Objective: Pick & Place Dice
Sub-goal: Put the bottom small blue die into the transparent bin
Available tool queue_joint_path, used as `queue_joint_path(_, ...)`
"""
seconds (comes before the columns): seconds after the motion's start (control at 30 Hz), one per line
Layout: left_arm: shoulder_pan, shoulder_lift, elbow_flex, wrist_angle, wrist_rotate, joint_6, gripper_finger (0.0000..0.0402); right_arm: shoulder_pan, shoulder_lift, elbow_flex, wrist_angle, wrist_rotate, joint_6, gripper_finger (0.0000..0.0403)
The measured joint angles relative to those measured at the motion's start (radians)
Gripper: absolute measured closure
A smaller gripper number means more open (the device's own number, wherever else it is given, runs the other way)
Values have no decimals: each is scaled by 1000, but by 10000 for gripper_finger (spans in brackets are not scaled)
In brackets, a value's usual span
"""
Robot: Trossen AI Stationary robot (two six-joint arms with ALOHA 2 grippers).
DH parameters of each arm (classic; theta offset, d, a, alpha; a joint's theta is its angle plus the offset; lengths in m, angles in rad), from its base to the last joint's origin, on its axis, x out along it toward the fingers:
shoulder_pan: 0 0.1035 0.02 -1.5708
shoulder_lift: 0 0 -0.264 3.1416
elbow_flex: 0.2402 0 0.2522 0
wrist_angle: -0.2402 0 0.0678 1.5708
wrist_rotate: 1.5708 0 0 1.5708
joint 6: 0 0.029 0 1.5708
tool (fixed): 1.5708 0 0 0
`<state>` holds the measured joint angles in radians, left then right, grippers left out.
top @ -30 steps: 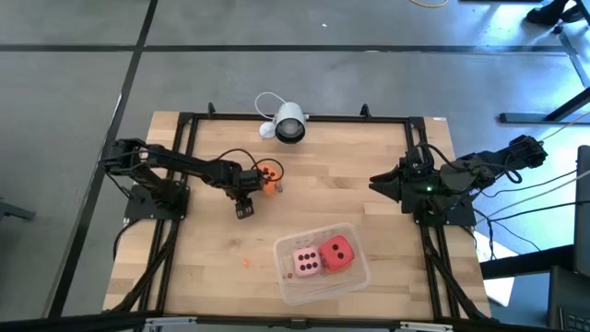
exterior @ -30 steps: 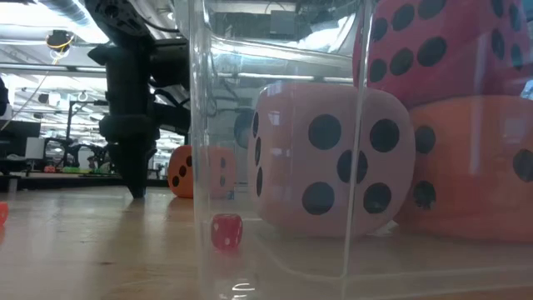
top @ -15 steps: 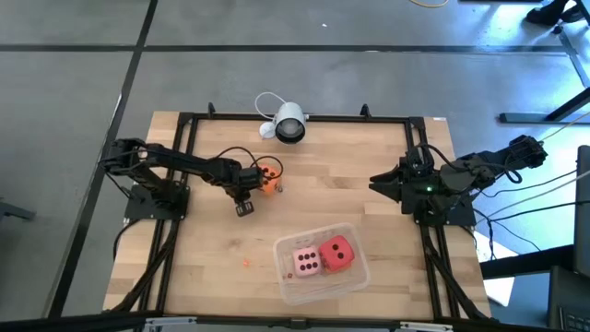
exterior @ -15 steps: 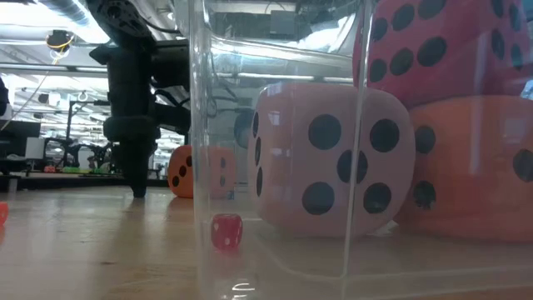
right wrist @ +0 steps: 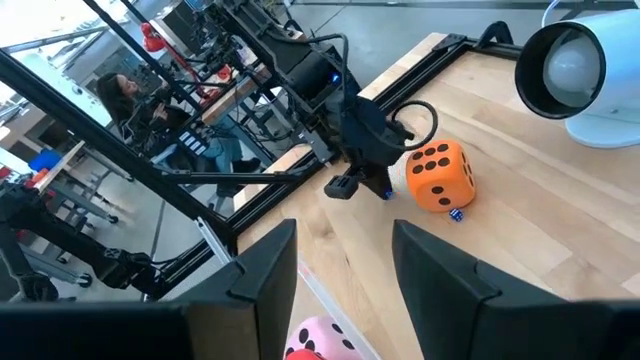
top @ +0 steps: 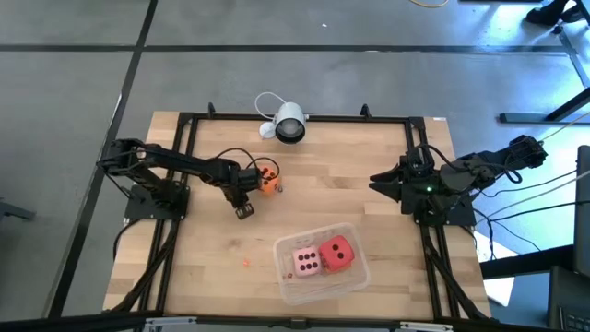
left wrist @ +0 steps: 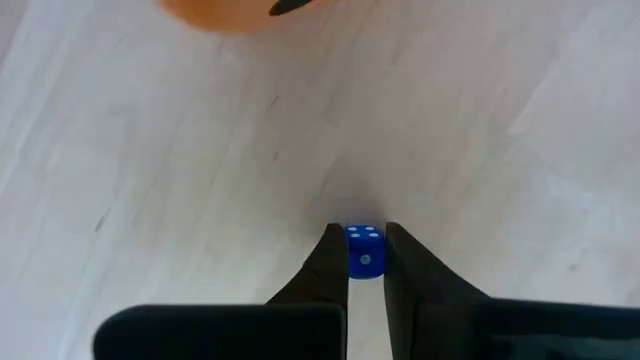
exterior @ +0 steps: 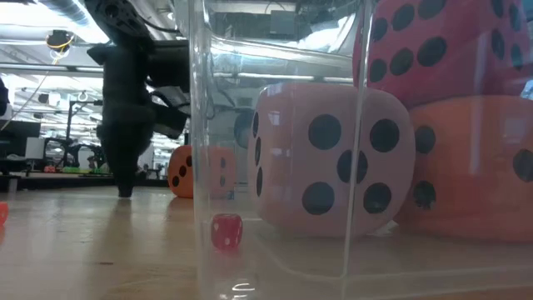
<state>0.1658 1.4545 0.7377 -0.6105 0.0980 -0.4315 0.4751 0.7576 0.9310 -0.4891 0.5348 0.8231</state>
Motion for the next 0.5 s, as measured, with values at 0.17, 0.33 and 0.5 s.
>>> queue_joint_path(0.17, -40, -138, 0, 1, -25, -70, 392, 0, 0, 0, 1, 35, -19, 239)
queue_joint_path(0.33, -91, -332, 0, 9, -68, -153, 392, 0, 0, 0, 2, 164, -19, 239)
queue_joint_path(0.5, -186, -518, 0, 127, -84, -193, 392, 0, 3, 0, 5, 394, 60, 239)
